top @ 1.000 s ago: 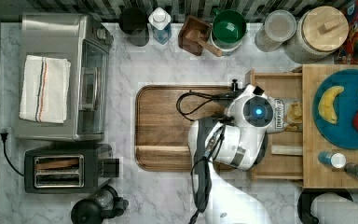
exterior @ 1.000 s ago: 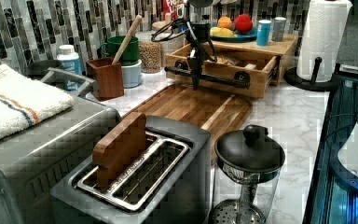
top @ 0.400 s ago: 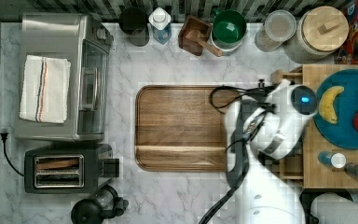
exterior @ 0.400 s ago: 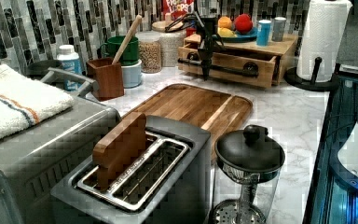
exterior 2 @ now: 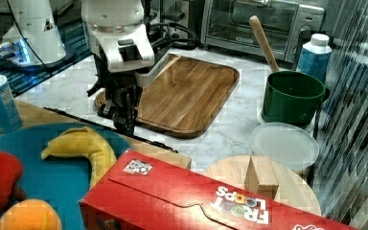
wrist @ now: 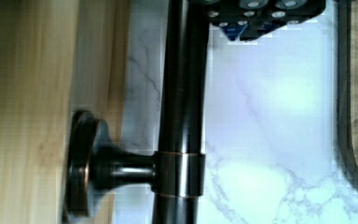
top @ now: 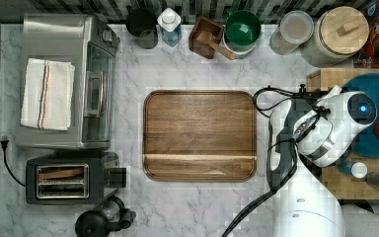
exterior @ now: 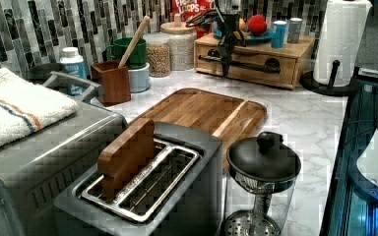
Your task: Close the drawer.
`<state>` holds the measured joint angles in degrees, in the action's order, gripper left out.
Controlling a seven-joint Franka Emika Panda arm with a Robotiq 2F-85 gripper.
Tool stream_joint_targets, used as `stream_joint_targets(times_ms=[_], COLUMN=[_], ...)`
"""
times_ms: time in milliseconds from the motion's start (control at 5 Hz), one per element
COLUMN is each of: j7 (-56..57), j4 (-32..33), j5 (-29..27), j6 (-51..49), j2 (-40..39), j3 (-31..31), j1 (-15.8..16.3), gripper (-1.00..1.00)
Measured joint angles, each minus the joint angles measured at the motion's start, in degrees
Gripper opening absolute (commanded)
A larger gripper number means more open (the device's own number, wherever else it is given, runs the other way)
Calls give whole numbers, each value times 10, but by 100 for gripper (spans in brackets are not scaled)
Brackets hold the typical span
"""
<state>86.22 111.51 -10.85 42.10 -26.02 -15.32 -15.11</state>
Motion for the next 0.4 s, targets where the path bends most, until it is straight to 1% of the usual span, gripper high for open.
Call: stream_joint_targets(times_ms=[400], j7=[-4], j4=[-1], j5=[11], j6=[-1], j2=[1], j3=[-5], j1=[7], gripper=[-100])
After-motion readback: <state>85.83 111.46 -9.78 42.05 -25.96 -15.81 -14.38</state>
